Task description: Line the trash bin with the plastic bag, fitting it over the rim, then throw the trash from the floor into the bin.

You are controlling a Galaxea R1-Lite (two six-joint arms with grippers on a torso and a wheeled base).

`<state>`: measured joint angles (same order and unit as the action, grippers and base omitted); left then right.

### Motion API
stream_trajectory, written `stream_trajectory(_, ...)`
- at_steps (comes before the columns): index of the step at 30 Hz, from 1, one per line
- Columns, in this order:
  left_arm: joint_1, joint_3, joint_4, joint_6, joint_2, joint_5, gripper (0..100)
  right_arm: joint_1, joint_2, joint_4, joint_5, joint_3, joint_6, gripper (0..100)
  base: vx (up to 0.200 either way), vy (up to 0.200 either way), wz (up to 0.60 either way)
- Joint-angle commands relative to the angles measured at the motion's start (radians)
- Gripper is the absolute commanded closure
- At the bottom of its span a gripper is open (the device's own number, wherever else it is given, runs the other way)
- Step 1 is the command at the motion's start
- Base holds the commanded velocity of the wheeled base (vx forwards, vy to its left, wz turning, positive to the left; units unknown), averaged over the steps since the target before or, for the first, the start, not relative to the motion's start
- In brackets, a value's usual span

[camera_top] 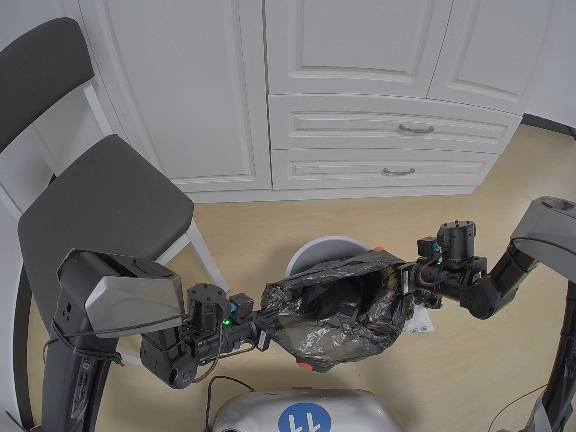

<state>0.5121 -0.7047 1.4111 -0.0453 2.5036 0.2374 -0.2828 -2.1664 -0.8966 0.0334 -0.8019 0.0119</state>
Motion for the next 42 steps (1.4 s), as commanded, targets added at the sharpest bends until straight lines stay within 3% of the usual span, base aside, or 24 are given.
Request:
stream_trajectory(1,-0.024,-0.033,0.045,0.032,0.034,-0.004,100,-0.007,-0.069,-0.028,-0.010,0.003,-0.004,100,0.000,0.000,0.00)
stream_trajectory(6,-0.024,-0.033,0.097,0.042,0.034,-0.061,100,-0.009,-0.066,-0.031,-0.009,0.001,-0.007,100,0.000,0.000,0.00)
stream_trajectory(13,0.014,0.079,0.126,0.028,0.004,-0.096,100,-0.022,-0.059,-0.124,-0.013,0.035,-0.001,100,0.000,0.000,0.00)
stream_trajectory(14,0.016,0.083,0.126,0.028,0.000,-0.112,100,-0.022,-0.058,-0.124,-0.013,0.035,-0.001,0,0.000,0.000,0.00)
stream_trajectory(22,0.039,0.113,0.126,0.028,-0.057,-0.148,100,-0.003,0.025,-0.124,-0.003,0.098,0.016,0,0.000,0.000,0.00)
stream_trajectory(29,0.059,0.116,0.126,0.028,-0.072,-0.167,100,-0.026,0.096,-0.148,0.026,0.196,0.134,0,0.000,0.000,0.00)
stream_trajectory(34,0.066,0.125,0.124,0.028,-0.062,-0.187,100,-0.102,0.074,-0.360,0.025,0.257,0.188,0,0.000,0.000,0.00)
stream_trajectory(35,0.066,0.131,0.124,0.030,-0.062,-0.187,0,-0.125,0.051,-0.416,0.022,0.263,0.188,0,0.000,0.000,0.00)
stream_trajectory(39,0.074,0.137,0.123,0.032,-0.077,-0.191,0,-0.197,-0.018,-0.553,0.014,0.297,0.200,0,0.000,0.000,0.00)
stream_trajectory(42,0.089,0.172,0.121,0.022,-0.143,-0.221,0,-0.214,-0.032,-0.585,0.016,0.300,0.267,0,0.000,0.000,0.00)
